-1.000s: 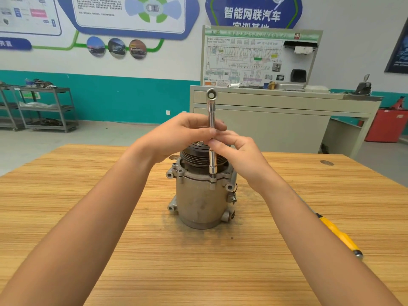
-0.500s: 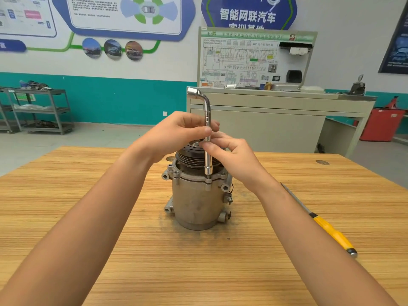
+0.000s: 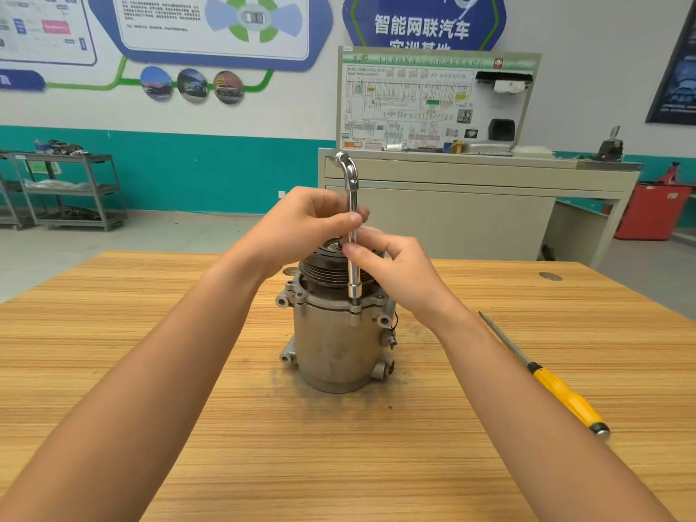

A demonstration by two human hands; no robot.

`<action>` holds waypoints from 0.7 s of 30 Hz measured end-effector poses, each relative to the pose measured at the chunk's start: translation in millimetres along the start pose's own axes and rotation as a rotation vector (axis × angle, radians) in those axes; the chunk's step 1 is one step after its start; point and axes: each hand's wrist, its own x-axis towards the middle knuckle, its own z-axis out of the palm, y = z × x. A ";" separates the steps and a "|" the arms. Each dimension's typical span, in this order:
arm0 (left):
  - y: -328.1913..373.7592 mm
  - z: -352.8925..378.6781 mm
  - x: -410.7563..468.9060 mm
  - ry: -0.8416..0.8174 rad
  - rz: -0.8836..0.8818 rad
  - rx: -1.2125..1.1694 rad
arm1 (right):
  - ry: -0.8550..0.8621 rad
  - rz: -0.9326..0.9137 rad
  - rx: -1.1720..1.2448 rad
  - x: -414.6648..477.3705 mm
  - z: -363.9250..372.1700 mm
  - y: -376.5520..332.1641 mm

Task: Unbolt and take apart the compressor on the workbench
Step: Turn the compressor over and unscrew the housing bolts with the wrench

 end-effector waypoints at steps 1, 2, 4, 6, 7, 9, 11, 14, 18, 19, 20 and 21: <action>-0.7 2.1 1.0 0.050 0.011 0.036 | 0.048 -0.021 -0.023 -1.0 1.6 -0.1; -1.8 4.3 1.9 0.099 0.023 0.072 | 0.097 -0.040 -0.047 -2.0 3.0 -0.9; -4.5 6.5 2.9 0.167 0.053 0.112 | 0.138 -0.068 -0.090 -2.1 4.7 -2.3; -5.7 6.0 2.0 0.126 0.060 0.094 | 0.109 -0.090 -0.102 0.0 4.4 -3.5; -5.7 4.8 0.9 0.074 0.058 0.072 | 0.086 -0.099 -0.102 1.3 3.6 -3.8; -4.9 2.0 -1.1 -0.025 0.053 0.015 | 0.044 -0.093 -0.084 2.1 2.0 -5.2; -3.9 -0.3 -1.0 -0.044 0.044 -0.010 | 0.010 -0.071 -0.050 1.7 1.1 -6.3; -2.2 4.4 0.2 0.078 0.048 0.050 | 0.050 -0.071 -0.075 -0.3 3.9 -9.0; -3.5 12.1 0.6 0.213 0.077 0.095 | 0.203 -0.083 -0.080 -1.3 8.3 -13.4; -4.9 11.1 0.1 0.210 0.084 0.071 | 0.202 -0.080 -0.049 -1.6 8.8 -14.8; -5.4 9.3 -1.3 0.206 0.092 0.044 | 0.203 -0.078 -0.011 -1.7 8.9 -16.3; -6.5 7.3 -2.7 0.224 0.102 0.026 | 0.217 -0.078 0.023 -1.7 8.1 -18.1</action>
